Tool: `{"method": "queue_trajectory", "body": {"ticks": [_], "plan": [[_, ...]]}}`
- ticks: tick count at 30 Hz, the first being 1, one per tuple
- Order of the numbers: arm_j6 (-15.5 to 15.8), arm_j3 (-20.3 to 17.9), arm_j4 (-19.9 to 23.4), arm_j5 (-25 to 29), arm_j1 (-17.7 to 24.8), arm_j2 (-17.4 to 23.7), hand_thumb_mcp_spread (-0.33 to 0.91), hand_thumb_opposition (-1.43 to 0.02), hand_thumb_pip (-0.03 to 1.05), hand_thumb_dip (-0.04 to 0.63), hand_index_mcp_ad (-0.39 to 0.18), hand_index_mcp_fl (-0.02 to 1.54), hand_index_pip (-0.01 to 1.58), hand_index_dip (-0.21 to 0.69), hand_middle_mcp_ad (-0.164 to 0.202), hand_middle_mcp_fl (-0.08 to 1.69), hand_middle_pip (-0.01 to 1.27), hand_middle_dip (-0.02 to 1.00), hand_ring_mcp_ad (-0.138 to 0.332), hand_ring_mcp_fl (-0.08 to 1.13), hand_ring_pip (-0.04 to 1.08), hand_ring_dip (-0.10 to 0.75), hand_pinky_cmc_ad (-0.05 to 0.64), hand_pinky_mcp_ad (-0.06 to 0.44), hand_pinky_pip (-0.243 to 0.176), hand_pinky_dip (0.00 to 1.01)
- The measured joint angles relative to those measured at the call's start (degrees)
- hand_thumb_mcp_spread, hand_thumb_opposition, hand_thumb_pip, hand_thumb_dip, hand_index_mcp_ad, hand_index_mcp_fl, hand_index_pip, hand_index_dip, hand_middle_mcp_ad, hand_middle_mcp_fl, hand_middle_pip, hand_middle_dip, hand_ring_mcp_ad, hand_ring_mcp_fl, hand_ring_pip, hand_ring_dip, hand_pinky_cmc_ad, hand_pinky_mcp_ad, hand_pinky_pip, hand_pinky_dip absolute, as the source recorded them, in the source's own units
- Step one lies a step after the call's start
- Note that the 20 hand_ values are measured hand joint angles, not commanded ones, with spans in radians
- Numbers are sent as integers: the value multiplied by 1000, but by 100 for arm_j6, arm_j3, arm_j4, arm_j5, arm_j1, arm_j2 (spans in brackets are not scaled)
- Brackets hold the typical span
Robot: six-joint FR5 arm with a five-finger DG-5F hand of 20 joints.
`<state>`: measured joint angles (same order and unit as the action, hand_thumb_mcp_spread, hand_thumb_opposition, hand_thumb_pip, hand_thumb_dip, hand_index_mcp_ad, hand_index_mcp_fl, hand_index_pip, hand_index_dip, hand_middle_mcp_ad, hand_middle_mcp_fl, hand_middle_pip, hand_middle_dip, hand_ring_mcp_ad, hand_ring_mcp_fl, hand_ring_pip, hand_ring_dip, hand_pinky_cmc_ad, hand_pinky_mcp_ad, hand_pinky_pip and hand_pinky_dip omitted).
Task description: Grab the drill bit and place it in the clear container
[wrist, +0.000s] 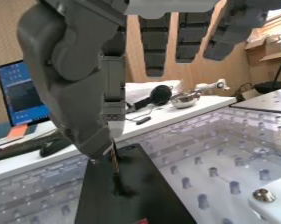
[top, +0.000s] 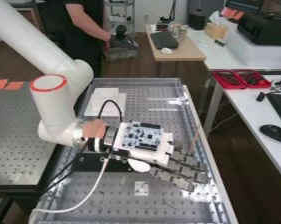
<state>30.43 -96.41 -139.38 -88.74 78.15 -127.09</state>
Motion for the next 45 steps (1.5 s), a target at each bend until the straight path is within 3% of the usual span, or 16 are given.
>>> {"method": "queue_trajectory", "body": {"ticks": [5, 10, 18, 32, 36, 39, 45], "plan": [[126, -42, 33, -26, -2, 20, 480, -915, 616, 269, -140, 485, 1194, 33, 98, 148, 140, 126, 147, 30, 99, -54, 213, 166, -91, 180], [442, -69, 93, -128, -5, 62, 468, -915, 616, 269, -140, 485, 1194, 31, 98, 145, 140, 126, 147, 30, 99, -54, 213, 155, -91, 180], [603, -4, 28, -224, -30, 52, 468, -918, 616, 269, -140, 485, 1194, 31, 96, 148, 140, 126, 147, 30, 99, -54, 213, 148, -91, 180], [660, 67, -53, -221, -57, 3, 468, -915, 613, 269, -140, 494, 1194, 31, 82, 145, 140, 126, 147, 30, 99, -54, 213, 148, -91, 180], [648, 63, -53, -218, -57, -1, 468, -915, 606, 269, -140, 539, 1197, 31, 82, 145, 140, 126, 147, 30, 99, -54, 213, 145, -91, 180], [607, 59, -42, -219, -55, -7, 478, -923, 583, 269, -140, 648, 1299, 33, 82, 148, 140, 126, 147, 30, 99, -54, 213, 145, -91, 180], [557, 67, -35, -253, -49, -20, 478, -925, 581, 269, -138, 663, 1312, 45, 82, 148, 140, 126, 147, 30, 99, -54, 213, 145, -91, 180]]}}
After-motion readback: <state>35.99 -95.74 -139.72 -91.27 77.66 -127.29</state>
